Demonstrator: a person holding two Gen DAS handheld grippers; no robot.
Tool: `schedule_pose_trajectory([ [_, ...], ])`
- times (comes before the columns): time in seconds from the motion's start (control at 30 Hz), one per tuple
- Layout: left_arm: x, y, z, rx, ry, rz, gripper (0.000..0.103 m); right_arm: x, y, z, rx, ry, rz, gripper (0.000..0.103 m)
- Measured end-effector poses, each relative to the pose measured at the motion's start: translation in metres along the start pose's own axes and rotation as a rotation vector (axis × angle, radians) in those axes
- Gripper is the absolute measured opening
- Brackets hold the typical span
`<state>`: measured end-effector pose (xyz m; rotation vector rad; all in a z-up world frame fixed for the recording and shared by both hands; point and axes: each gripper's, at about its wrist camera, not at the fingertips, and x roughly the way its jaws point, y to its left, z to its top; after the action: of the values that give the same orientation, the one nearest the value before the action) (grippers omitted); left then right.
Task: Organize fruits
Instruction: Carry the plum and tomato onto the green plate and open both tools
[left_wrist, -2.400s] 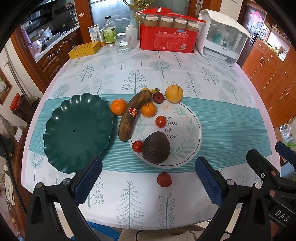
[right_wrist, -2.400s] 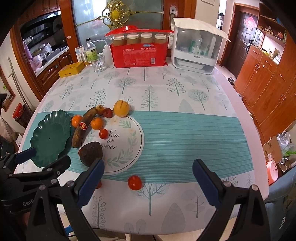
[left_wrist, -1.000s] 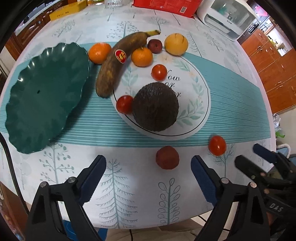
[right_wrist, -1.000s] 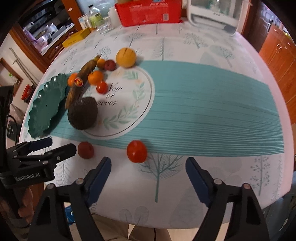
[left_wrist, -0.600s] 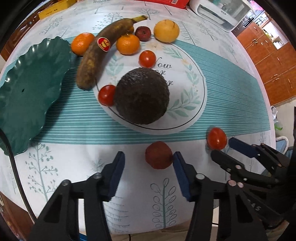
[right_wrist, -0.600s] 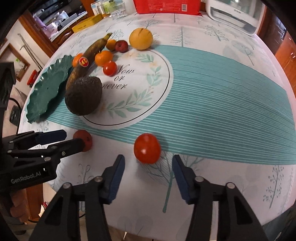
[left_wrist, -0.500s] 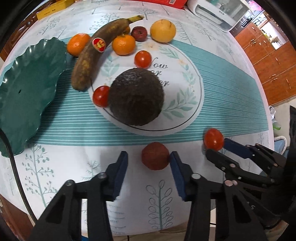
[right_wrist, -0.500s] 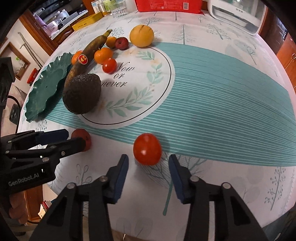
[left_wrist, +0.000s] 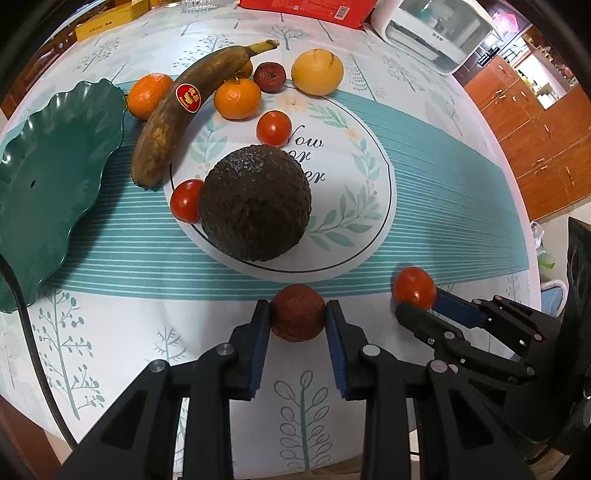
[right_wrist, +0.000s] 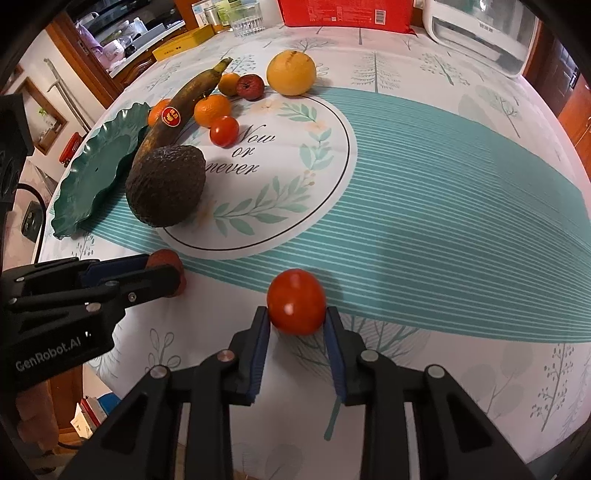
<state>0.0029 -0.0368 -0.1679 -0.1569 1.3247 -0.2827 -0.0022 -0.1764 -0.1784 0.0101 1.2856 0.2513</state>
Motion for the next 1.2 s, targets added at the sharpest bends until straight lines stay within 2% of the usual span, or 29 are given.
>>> schedule_pose_trajectory([
  [0.17,-0.02,0.004,0.002,0.004,-0.053,0.019,0.027,-0.013,0.003,0.004,-0.012,-0.018,0.016,0.029],
  [0.33,-0.062,0.013,0.011,0.005,-0.141,0.055,0.027,-0.038,0.021,0.021,-0.051,-0.072,0.042,0.029],
  [0.57,-0.135,0.049,0.021,-0.034,-0.264,0.121,0.027,-0.082,0.069,0.054,-0.139,-0.183,0.104,0.029],
  [0.73,-0.175,0.088,0.031,-0.069,-0.331,0.195,0.027,-0.095,0.111,0.076,-0.202,-0.211,0.13,0.029],
  [0.87,-0.187,0.121,0.04,-0.079,-0.33,0.234,0.027,-0.093,0.148,0.094,-0.221,-0.219,0.14,0.029],
  [1.0,-0.188,0.157,0.049,-0.067,-0.291,0.265,0.027,-0.082,0.18,0.108,-0.206,-0.203,0.153,0.029],
  [1.2,-0.166,0.204,0.064,-0.039,-0.215,0.264,0.027,-0.048,0.225,0.125,-0.192,-0.157,0.122,0.029],
])
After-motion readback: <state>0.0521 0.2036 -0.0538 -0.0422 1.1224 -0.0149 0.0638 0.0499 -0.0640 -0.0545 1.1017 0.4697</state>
